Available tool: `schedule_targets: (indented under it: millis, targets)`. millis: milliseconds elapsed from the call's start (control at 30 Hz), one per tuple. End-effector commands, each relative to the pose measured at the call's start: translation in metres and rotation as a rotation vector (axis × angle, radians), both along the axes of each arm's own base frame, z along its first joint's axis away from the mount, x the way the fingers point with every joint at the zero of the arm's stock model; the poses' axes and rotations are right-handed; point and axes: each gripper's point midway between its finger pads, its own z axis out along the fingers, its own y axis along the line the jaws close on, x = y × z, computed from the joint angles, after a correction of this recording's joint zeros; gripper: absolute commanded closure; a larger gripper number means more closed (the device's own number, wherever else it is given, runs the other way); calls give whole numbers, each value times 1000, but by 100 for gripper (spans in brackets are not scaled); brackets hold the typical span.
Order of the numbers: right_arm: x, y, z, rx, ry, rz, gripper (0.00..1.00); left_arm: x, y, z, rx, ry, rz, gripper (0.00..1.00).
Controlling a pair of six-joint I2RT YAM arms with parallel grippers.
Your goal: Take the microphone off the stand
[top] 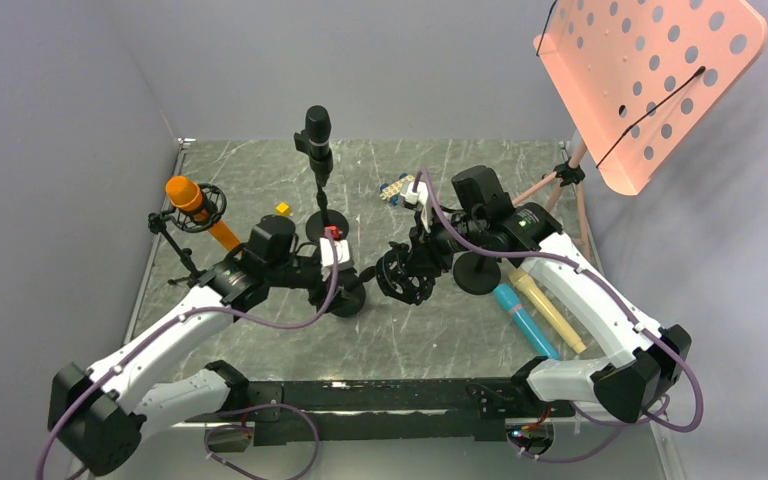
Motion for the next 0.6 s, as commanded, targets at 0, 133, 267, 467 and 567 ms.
schedule_targets:
  millis: [0, 133, 267, 467, 567]
  targets:
    - [0, 16, 39, 149, -130, 80, 100, -12, -24, 10, -53, 72, -140, 35]
    - [-2, 16, 36, 148, -115, 71, 100, 5, -30, -4, -67, 30, -63, 34]
    - [-5, 16, 31, 143, -81, 70, 100, 28, -29, -17, -57, -29, 37, 37]
    - [-2, 21, 28, 145, -44, 69, 100, 48, -31, -18, -58, -119, 89, 39]
    - [-1, 24, 29, 150, -30, 80, 100, 47, -36, -20, -66, -122, 61, 37]
